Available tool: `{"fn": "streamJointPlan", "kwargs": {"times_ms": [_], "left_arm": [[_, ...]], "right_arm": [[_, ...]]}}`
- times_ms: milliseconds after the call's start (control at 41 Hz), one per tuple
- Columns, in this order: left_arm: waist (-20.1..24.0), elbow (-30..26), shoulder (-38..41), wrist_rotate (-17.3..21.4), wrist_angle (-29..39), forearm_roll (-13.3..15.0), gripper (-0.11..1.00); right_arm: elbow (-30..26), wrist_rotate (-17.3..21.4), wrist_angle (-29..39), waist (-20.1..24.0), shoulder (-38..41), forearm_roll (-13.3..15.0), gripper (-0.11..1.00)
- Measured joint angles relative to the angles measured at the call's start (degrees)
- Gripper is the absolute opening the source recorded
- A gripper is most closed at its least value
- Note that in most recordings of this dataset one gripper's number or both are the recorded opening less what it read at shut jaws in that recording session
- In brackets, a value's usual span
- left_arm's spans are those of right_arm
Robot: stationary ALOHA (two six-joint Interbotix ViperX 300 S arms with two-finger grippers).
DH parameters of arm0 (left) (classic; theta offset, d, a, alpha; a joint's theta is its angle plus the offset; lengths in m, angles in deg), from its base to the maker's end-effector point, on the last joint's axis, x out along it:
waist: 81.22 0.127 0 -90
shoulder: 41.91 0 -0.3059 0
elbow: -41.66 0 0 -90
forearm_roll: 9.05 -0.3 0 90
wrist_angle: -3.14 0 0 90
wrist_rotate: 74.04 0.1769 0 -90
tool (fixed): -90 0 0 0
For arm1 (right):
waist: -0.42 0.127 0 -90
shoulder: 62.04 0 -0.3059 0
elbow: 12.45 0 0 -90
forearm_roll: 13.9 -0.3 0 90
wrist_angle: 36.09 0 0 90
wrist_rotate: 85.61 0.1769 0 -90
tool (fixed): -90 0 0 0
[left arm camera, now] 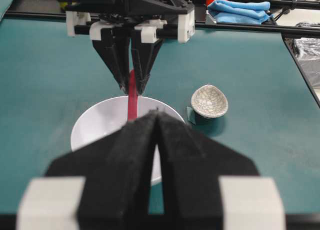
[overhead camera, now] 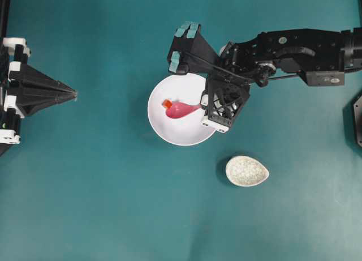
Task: Grip the spoon and scoop the red block from the bowl with right arm.
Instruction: 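Slide the spoon under the red cube with the right gripper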
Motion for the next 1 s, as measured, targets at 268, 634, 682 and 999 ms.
{"fn": "streamJointPlan", "kwargs": {"times_ms": [268,634,682,999], "left_arm": [[0.0,0.0,0.0,0.0,0.0,0.0,0.0],[0.0,0.0,0.0,0.2,0.0,0.0,0.0],[0.0,0.0,0.0,0.2,0.0,0.0,0.0],[0.0,0.0,0.0,0.2,0.0,-0.1,0.0]], "right_arm": [[0.1,0.0,-1.7,0.1,0.0,1.3,0.26],[2.8,0.2,-5.4,0.1,-0.5,1.4,0.26],[3.4,0.2,-5.8,0.1,-0.9,1.5,0.26],[6.2,0.3,-8.0,0.2,-2.4,1.4,0.26]]}}
